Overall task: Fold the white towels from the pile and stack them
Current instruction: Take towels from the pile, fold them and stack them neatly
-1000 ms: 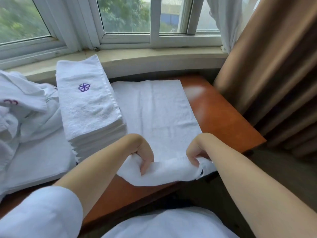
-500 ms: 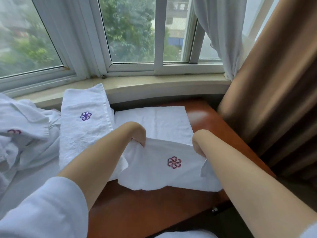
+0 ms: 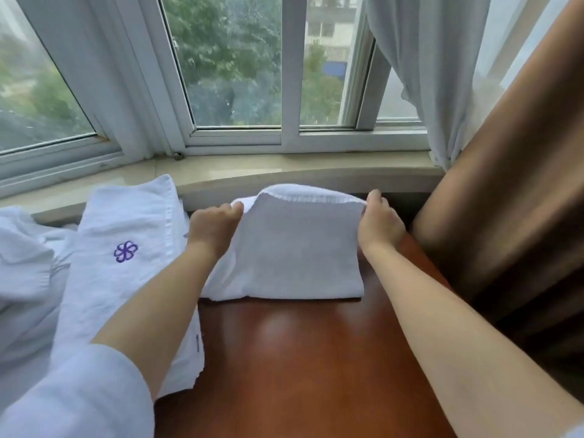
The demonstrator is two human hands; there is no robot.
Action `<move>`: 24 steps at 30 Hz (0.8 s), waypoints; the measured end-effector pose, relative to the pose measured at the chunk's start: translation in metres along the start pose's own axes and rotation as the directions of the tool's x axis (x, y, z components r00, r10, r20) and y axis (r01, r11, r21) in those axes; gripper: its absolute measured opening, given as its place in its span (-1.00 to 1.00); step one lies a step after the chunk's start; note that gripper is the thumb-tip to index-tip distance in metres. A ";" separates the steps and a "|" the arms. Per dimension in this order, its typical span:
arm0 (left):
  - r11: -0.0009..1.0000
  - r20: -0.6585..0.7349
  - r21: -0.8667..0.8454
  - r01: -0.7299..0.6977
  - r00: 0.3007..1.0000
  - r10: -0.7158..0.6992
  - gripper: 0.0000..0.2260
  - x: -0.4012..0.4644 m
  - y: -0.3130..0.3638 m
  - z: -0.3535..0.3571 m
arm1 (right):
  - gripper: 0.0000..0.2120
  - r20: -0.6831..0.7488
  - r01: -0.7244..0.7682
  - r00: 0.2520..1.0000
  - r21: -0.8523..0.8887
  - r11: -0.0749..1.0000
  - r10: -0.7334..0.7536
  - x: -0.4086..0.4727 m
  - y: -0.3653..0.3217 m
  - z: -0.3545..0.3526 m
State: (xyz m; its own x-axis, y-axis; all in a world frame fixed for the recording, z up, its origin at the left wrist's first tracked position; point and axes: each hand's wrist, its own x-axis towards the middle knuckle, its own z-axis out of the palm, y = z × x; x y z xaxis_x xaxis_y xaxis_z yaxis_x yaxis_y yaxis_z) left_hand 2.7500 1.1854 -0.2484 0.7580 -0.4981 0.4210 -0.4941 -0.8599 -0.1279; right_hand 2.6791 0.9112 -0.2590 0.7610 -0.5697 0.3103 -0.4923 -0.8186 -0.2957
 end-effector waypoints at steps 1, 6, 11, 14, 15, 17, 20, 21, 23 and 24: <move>0.999 0.150 0.039 -0.004 0.989 -0.001 -0.72 -0.012 0.004 0.015 | -0.81 0.085 0.005 0.996 -0.017 1.000 -0.003 -0.007 0.006 0.015; 0.987 0.665 0.153 0.043 0.734 -0.135 -0.71 -0.067 0.022 0.083 | -0.75 0.537 -0.060 0.836 -0.111 0.992 0.111 -0.052 0.024 0.076; 0.983 0.706 0.152 0.100 0.685 -0.179 -0.67 -0.088 0.028 0.111 | -0.61 0.656 -0.315 0.708 -0.036 0.948 0.260 -0.077 0.036 0.105; 0.977 0.721 0.150 0.151 0.659 -0.213 -0.55 -0.091 0.026 0.121 | -0.43 0.668 -0.458 0.665 0.013 0.889 0.333 -0.076 0.040 0.114; 0.977 0.727 0.138 0.165 0.653 -0.213 -0.52 -0.092 0.025 0.125 | -0.44 0.667 -0.445 0.665 -0.007 0.895 0.336 -0.075 0.040 0.117; 0.980 0.722 0.111 0.166 0.664 -0.194 -0.49 -0.093 0.023 0.134 | -0.53 0.651 -0.358 0.700 -0.038 0.933 0.295 -0.074 0.041 0.121; 0.983 0.705 0.115 0.143 0.685 -0.182 -0.49 -0.095 0.022 0.143 | -0.65 0.675 -0.220 0.708 -0.067 0.973 0.207 -0.076 0.041 0.126; 0.984 0.706 0.117 0.132 0.686 -0.176 -0.50 -0.094 0.023 0.143 | -0.67 0.700 -0.188 0.687 -0.086 0.978 0.194 -0.078 0.041 0.125; 0.989 0.723 0.113 0.096 0.675 -0.148 -0.54 -0.091 0.029 0.138 | -0.74 0.740 -0.084 0.647 -0.167 0.982 0.181 -0.083 0.039 0.119; 0.991 0.737 0.111 0.073 0.663 -0.131 -0.56 -0.090 0.032 0.134 | -0.77 0.752 -0.028 0.630 -0.228 0.973 0.194 -0.084 0.037 0.115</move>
State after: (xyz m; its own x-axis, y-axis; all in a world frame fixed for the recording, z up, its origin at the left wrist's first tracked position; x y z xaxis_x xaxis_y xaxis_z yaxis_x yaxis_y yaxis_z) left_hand 2.7227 1.1885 -0.4104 0.8813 -0.2991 -0.3657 -0.3870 -0.9011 -0.1956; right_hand 2.6454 0.9370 -0.3997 0.7018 -0.4634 -0.5411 -0.5966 -0.7974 -0.0908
